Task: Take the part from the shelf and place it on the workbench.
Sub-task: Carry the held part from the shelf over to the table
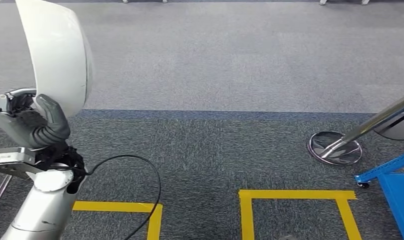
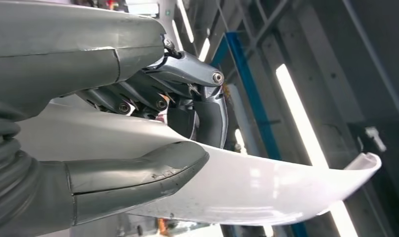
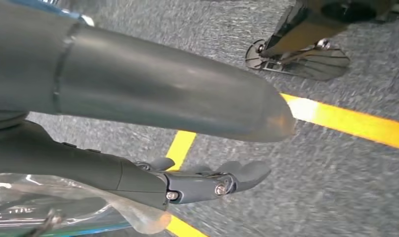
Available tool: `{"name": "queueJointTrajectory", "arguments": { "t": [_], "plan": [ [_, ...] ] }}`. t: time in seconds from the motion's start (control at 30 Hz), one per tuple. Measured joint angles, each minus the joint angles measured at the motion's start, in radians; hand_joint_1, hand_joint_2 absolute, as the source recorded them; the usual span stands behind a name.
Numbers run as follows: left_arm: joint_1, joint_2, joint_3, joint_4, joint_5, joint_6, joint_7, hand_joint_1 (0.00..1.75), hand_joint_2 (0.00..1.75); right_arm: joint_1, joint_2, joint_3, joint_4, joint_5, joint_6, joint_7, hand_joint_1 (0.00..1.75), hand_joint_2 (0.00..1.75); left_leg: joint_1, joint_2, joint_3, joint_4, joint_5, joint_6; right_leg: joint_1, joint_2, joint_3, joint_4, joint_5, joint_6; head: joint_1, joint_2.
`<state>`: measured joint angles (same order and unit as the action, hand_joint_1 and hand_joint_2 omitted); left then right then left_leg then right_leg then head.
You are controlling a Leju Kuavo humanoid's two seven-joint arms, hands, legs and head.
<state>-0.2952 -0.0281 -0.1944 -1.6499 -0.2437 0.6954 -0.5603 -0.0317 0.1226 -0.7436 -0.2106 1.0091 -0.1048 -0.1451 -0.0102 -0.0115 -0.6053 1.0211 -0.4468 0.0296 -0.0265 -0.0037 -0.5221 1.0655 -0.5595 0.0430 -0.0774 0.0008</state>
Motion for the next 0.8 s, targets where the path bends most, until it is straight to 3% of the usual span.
{"name": "queueJointTrajectory", "arguments": {
  "t": [0.13,0.27,0.33,0.4,0.43,0.53,0.57,0.63,0.7,0.73,0.77,0.8],
  "plan": [
    [-0.004,-0.002,0.000,-0.002,0.000,0.000,0.000,1.75,1.75,-0.004,0.001,0.000,0.000,0.001,0.000,-0.001,0.00,0.00,0.001,0.000,0.027,-0.007,-0.015,0.015,0.007,0.002,-0.099,0.177,-0.047,0.003,0.009,0.000],
    [-0.003,-0.002,-0.001,-0.002,0.000,0.000,0.000,1.75,1.75,-0.003,0.001,0.001,0.000,0.001,0.000,-0.001,0.00,0.00,-0.001,0.000,0.031,-0.007,-0.020,0.017,0.007,0.002,-0.132,0.215,-0.061,0.003,0.009,0.000],
    [0.000,-0.002,-0.001,-0.002,0.000,0.001,0.000,1.75,1.75,0.002,0.001,0.000,0.000,0.000,0.000,-0.001,0.00,0.00,-0.002,-0.002,0.064,-0.007,-0.047,0.014,0.009,0.002,-0.154,0.138,0.017,-0.001,0.010,0.000],
    [0.002,-0.002,-0.001,-0.002,0.001,0.002,0.000,1.75,1.75,0.004,0.001,-0.001,0.000,0.000,0.000,-0.001,0.00,0.00,-0.004,-0.004,0.100,-0.004,-0.081,0.005,0.013,0.002,-0.147,0.015,0.105,-0.012,0.010,0.000],
    [0.002,-0.002,-0.001,-0.002,0.001,0.002,0.000,1.75,1.75,0.004,0.001,-0.001,0.000,0.000,0.000,-0.001,0.00,0.00,-0.005,-0.003,0.105,-0.004,-0.089,0.000,0.015,0.002,-0.138,-0.010,0.115,-0.018,0.009,0.000],
    [0.003,-0.002,-0.002,-0.003,0.001,0.002,0.000,1.75,1.75,0.005,0.001,-0.002,0.000,0.000,0.000,0.000,0.00,0.00,-0.007,-0.002,0.109,0.007,-0.097,-0.015,0.014,0.002,-0.118,-0.024,0.108,-0.037,0.008,0.000],
    [0.003,-0.002,-0.002,-0.004,0.001,0.002,-0.001,1.75,1.75,0.006,0.002,-0.002,0.000,0.000,0.000,0.000,0.00,0.00,-0.007,-0.001,0.100,0.034,-0.095,-0.019,0.012,0.002,-0.108,-0.028,0.104,-0.042,0.007,0.000],
    [0.003,-0.001,-0.003,-0.005,0.001,0.002,-0.001,1.75,1.75,0.006,0.002,-0.003,0.000,0.000,-0.001,0.000,0.00,0.00,-0.002,0.001,0.039,0.143,-0.110,-0.030,0.009,0.003,-0.086,-0.036,0.095,-0.048,0.004,0.000],
    [0.006,-0.001,-0.003,-0.005,0.001,0.003,-0.001,1.75,1.75,0.006,0.002,-0.003,0.000,0.000,-0.002,0.000,0.00,0.00,0.003,0.002,-0.044,0.258,-0.162,-0.039,0.009,0.003,-0.067,-0.038,0.082,-0.051,0.003,0.000],
    [0.008,0.000,-0.003,-0.005,0.000,0.003,-0.001,1.75,1.75,0.005,0.002,-0.004,0.000,0.000,-0.002,0.000,0.00,0.00,0.005,0.002,-0.074,0.284,-0.185,-0.041,0.009,0.004,-0.058,-0.038,0.074,-0.052,0.003,0.000],
    [0.009,-0.001,-0.003,-0.005,-0.002,0.003,-0.002,1.75,1.75,0.006,0.002,-0.004,0.000,0.000,-0.002,0.000,0.00,0.00,0.006,0.002,-0.090,0.281,-0.189,-0.042,0.009,0.005,-0.047,-0.038,0.066,-0.052,0.003,0.000],
    [0.010,-0.002,-0.002,-0.005,-0.007,0.003,-0.005,1.75,1.75,0.007,0.002,-0.004,0.000,0.001,-0.002,0.001,0.00,0.00,0.007,0.002,-0.093,0.247,-0.165,-0.040,0.010,0.006,-0.034,-0.038,0.057,-0.051,0.003,0.000]
  ]
}}
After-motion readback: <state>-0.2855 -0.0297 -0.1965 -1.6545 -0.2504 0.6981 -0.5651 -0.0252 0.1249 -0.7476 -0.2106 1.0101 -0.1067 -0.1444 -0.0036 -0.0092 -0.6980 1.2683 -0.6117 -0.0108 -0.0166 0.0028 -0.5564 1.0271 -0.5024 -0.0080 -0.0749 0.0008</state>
